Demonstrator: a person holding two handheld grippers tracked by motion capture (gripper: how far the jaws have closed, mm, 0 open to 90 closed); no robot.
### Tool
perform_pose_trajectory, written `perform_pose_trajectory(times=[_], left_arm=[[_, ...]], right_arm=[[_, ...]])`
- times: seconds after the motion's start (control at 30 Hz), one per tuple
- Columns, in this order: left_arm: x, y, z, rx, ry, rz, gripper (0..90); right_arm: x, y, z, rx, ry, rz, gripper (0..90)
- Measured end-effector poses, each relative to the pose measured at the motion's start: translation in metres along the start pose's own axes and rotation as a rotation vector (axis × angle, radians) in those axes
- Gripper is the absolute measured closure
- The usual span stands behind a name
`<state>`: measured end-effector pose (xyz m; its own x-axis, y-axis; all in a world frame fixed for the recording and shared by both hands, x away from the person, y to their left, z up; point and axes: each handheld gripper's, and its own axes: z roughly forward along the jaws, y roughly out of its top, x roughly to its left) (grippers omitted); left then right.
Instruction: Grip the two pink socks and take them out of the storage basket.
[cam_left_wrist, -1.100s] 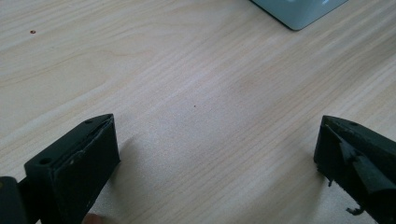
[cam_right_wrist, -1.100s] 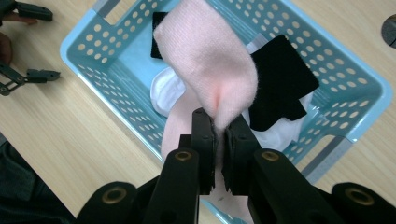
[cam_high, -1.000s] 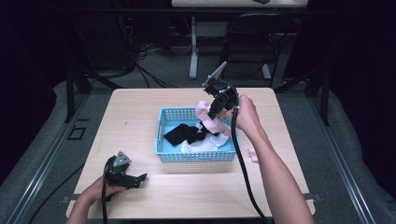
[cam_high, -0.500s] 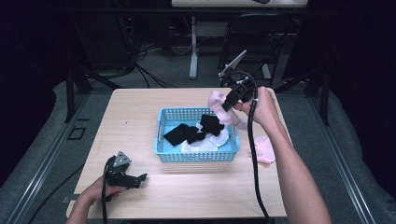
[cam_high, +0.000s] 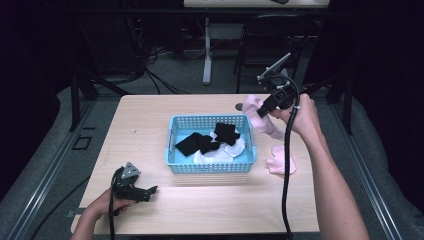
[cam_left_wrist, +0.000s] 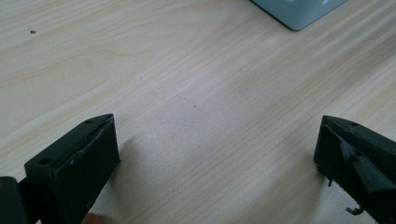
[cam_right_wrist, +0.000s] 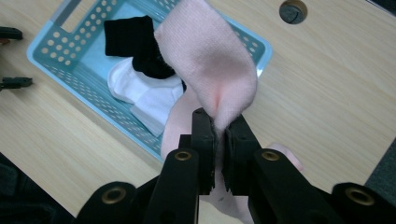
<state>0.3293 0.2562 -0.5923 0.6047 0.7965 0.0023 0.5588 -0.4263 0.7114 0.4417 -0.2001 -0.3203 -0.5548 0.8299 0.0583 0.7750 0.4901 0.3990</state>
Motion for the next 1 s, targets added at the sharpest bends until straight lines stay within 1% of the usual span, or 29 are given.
perform_pose_trajectory(times=[0.03, 0.13, 0.17, 0.3, 0.37, 0.43, 0.5, 0.53, 0.67, 0.73, 0.77, 0.87, 0.9, 1.0], left_arm=[[0.0, 0.0, 0.0, 0.0, -0.001, 0.0, 0.0], [0.0, 0.0, 0.0, 0.0, 0.0, 0.003, 0.0], [0.0, 0.0, 0.0, 0.001, 0.0, 0.003, 0.0], [0.0, 0.0, 0.0, 0.0, 0.001, 0.002, 0.0], [0.0, 0.0, 0.0, 0.001, 0.0, 0.004, 0.0], [0.0, 0.0, 0.0, 0.0, 0.0, 0.003, 0.0], [0.0, 0.0, 0.0, 0.0, 0.0, 0.003, 0.0], [0.0, 0.0, 0.0, 0.0, 0.0, 0.003, 0.0], [0.0, 0.0, 0.0, 0.001, -0.001, 0.003, 0.0], [0.0, 0.0, 0.0, 0.0, 0.0, 0.003, 0.0], [0.0, 0.0, 0.0, 0.001, -0.001, 0.003, 0.0], [0.0, 0.0, 0.0, 0.0, -0.001, 0.003, 0.0], [0.0, 0.0, 0.0, -0.001, 0.0, 0.003, 0.0], [0.0, 0.0, 0.0, 0.0, -0.001, 0.003, 0.0]], right_arm=[[-0.005, -0.004, -0.001, -0.002, -0.007, 0.012, 84.3], [-0.014, -0.012, -0.001, 0.0, -0.018, 0.031, 84.2], [-0.017, -0.014, 0.0, 0.004, -0.018, 0.034, 84.2], [-0.031, -0.026, 0.005, 0.022, -0.047, 0.067, 84.2], [-0.039, -0.032, 0.01, 0.025, -0.065, 0.085, 84.3], [-0.046, -0.038, 0.016, 0.039, -0.064, 0.109, 84.3], [-0.052, -0.043, 0.024, 0.057, -0.074, 0.121, 84.3], [-0.056, -0.046, 0.028, 0.064, -0.069, 0.133, 84.3], [-0.062, -0.054, 0.043, 0.065, -0.08, 0.149, 84.3], [-0.065, -0.058, 0.052, 0.08, -0.073, 0.151, 84.3], [-0.065, -0.06, 0.056, 0.084, -0.08, 0.149, 84.3], [-0.068, -0.065, 0.067, 0.1, -0.076, 0.152, 84.2], [-0.069, -0.066, 0.07, 0.092, -0.081, 0.164, 84.2], [-0.073, -0.07, 0.08, 0.076, -0.069, 0.177, 84.1]])
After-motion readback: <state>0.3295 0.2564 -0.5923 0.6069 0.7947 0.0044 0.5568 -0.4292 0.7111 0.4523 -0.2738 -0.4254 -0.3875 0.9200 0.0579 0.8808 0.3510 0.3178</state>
